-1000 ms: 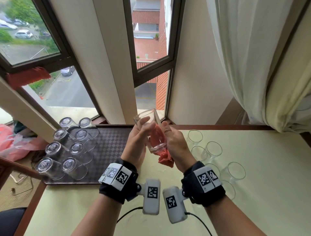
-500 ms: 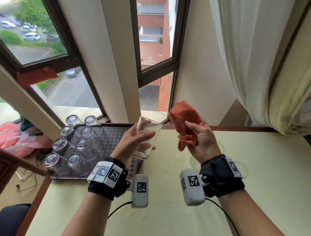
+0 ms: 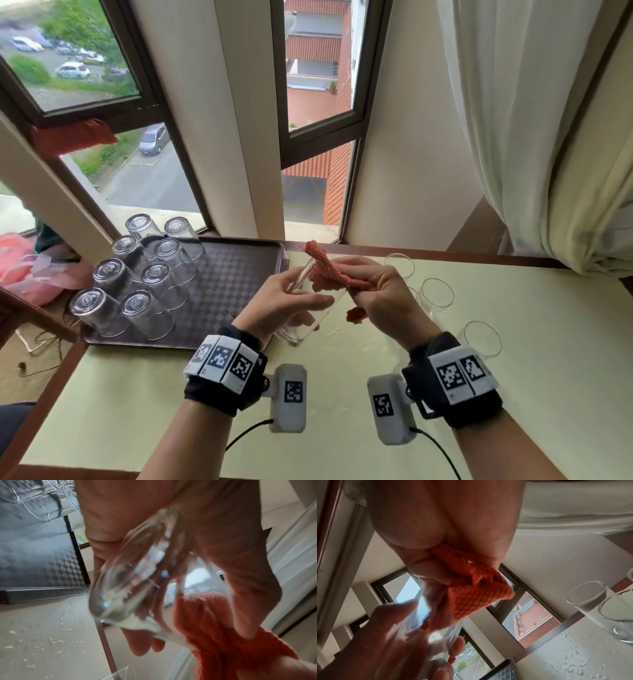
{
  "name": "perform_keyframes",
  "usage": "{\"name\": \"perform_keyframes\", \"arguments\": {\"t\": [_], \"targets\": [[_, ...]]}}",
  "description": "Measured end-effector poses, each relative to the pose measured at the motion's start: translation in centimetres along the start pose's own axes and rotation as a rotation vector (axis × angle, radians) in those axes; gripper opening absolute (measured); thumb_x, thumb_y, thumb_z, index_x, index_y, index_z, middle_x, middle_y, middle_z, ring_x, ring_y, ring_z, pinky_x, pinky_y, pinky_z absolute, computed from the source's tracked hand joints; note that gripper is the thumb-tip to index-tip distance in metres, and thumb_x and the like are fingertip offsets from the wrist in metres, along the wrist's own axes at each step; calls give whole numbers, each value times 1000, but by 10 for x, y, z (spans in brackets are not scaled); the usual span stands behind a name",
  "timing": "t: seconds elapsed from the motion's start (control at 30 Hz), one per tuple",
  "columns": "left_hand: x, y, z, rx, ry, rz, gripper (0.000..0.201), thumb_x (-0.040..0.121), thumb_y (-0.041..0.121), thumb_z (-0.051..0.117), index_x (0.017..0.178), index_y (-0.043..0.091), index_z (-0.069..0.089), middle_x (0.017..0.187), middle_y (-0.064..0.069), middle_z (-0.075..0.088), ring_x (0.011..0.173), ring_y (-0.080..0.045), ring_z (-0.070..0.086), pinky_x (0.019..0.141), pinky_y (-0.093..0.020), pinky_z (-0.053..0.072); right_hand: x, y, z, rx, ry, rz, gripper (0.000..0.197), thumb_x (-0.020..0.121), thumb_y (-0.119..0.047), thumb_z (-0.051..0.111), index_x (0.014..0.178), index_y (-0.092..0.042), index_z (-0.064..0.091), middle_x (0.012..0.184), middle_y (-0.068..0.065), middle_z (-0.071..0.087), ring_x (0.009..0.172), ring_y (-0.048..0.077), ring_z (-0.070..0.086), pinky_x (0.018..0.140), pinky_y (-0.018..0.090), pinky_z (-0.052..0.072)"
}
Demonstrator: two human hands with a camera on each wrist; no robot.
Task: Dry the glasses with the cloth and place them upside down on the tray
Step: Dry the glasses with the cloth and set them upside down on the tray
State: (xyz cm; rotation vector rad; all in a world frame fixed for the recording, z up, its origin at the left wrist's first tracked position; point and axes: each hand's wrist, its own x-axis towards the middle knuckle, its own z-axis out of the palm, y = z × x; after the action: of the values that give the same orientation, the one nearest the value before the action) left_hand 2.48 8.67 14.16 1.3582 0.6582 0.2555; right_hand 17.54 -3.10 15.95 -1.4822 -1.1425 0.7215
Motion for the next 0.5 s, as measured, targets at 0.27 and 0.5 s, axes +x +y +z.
{"name": "perform_keyframes", "arguments": {"t": [0.27,0.5], "targets": [[2,8,13,215,-175,32,89,41,33,91,123,13,66,114,-13,70,97,-30,72,86,-44,60,-28,-5,-16,-247,-290,209,45,66,-13,51,106,-8,70,106,0,45,102,26,50,82,29,55],[-2,-4,20,187,-230,-28,81,49,37,86,121,7,65,100,-20,64,81,-31,62,68,-32,56,-31,-8,-42,161,-301,290,42,71,-6,56,111,-16,59,104,10,62,84,14,64,69,27,54]]}}
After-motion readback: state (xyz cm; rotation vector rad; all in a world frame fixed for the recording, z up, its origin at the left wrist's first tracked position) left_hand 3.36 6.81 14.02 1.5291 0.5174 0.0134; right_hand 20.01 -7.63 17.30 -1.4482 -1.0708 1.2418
